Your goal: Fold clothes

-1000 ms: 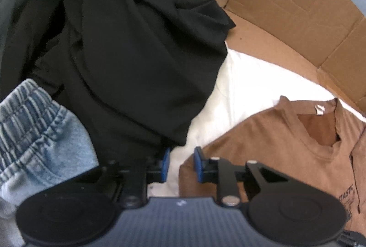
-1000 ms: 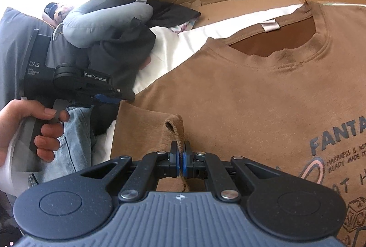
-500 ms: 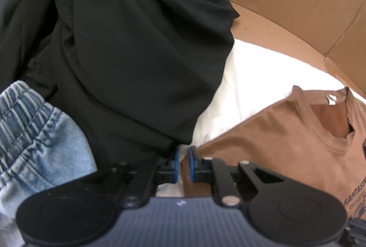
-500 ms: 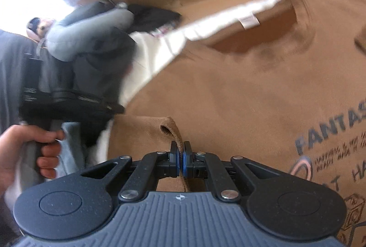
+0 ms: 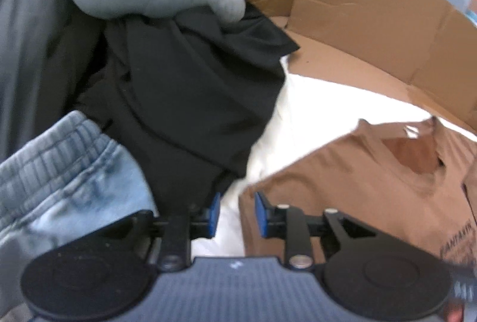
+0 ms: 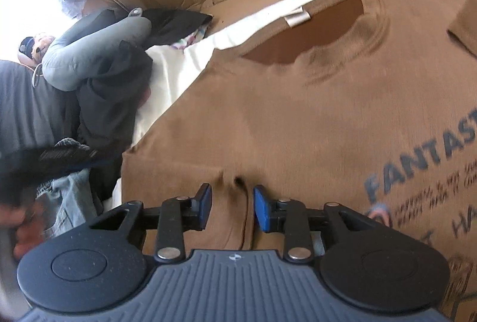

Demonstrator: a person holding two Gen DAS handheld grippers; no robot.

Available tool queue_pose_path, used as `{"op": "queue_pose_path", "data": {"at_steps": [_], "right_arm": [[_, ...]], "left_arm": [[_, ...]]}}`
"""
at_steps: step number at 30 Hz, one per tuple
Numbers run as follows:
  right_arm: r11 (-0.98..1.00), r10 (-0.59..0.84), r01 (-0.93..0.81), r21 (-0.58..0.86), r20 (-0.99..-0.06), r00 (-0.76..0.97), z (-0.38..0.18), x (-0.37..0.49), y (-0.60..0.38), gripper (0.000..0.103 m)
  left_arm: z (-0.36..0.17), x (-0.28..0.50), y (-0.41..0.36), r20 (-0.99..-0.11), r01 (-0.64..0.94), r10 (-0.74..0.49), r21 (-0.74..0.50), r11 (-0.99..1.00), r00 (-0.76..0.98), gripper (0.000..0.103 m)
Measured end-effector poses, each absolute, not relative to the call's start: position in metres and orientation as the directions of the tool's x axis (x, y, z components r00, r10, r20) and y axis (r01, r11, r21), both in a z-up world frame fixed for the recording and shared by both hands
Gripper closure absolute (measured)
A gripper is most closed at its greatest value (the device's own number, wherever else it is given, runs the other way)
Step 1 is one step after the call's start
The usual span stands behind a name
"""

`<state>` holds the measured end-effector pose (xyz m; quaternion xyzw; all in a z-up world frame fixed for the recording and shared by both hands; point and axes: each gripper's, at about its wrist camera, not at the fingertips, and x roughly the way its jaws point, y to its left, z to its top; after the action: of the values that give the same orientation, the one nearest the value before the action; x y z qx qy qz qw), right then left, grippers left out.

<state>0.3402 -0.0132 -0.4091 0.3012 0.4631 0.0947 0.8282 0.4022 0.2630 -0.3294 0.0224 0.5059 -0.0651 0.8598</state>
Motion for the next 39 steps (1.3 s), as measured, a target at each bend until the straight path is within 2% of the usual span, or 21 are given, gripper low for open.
{"op": "queue_pose_path", "data": {"at_steps": [1, 3, 4, 5, 9, 16, 20, 24, 31, 33, 36, 39], "right_arm": [[0.806, 0.435, 0.115, 0.581, -0.713, 0.55, -0.409, 0.343, -0.013, 0.068], [0.818, 0.433, 0.098, 0.567, -0.719, 0.543, -0.41, 0.347, -0.012, 0.079], [0.826, 0.432, 0.087, 0.557, -0.725, 0.537, -0.41, 0.349, -0.012, 0.095], [0.833, 0.431, 0.076, 0.547, -0.73, 0.53, -0.41, 0.35, -0.011, 0.099], [0.849, 0.426, 0.05, 0.526, -0.738, 0.523, -0.409, 0.355, -0.013, 0.099], [0.845, 0.427, 0.058, 0.532, -0.736, 0.526, -0.41, 0.353, -0.018, 0.095], [0.838, 0.436, 0.061, 0.542, -0.732, 0.523, -0.412, 0.354, -0.019, 0.095], [0.831, 0.444, 0.064, 0.552, -0.728, 0.522, -0.414, 0.355, -0.021, 0.095], [0.835, 0.451, 0.049, 0.548, -0.732, 0.51, -0.414, 0.358, -0.02, 0.096], [0.832, 0.46, 0.043, 0.554, -0.73, 0.505, -0.414, 0.359, -0.022, 0.098], [0.833, 0.458, 0.043, 0.552, -0.73, 0.507, -0.412, 0.362, -0.025, 0.098], [0.836, 0.437, 0.073, 0.544, -0.741, 0.51, -0.412, 0.363, -0.031, 0.095]], "left_arm": [[-0.326, 0.392, 0.265, -0.871, 0.138, -0.094, -0.031, 0.99, 0.482, 0.076], [-0.322, 0.377, 0.268, -0.871, 0.134, -0.1, -0.04, 0.99, 0.48, 0.076], [-0.32, 0.371, 0.27, -0.872, 0.129, -0.101, -0.044, 0.991, 0.479, 0.076], [-0.319, 0.366, 0.271, -0.872, 0.124, -0.102, -0.048, 0.991, 0.478, 0.077], [-0.318, 0.328, 0.276, -0.88, 0.132, -0.125, -0.072, 0.989, 0.457, 0.077], [-0.359, 0.286, 0.277, -0.922, 0.077, -0.177, -0.16, 0.984, 0.344, 0.078], [-0.357, 0.264, 0.284, -0.896, 0.045, -0.251, -0.253, 0.967, 0.366, 0.076], [-0.365, 0.26, 0.28, -0.896, 0.039, -0.27, -0.275, 0.961, 0.352, 0.076], [-0.381, 0.257, 0.279, -0.909, 0.017, -0.256, -0.266, 0.964, 0.33, 0.078], [-0.384, 0.255, 0.278, -0.914, 0.027, -0.247, -0.252, 0.967, 0.322, 0.087], [-0.387, 0.254, 0.274, -0.922, 0.057, -0.222, -0.215, 0.975, 0.316, 0.089], [-0.388, 0.254, 0.273, -0.926, 0.067, -0.209, -0.198, 0.978, 0.315, 0.09]]}}
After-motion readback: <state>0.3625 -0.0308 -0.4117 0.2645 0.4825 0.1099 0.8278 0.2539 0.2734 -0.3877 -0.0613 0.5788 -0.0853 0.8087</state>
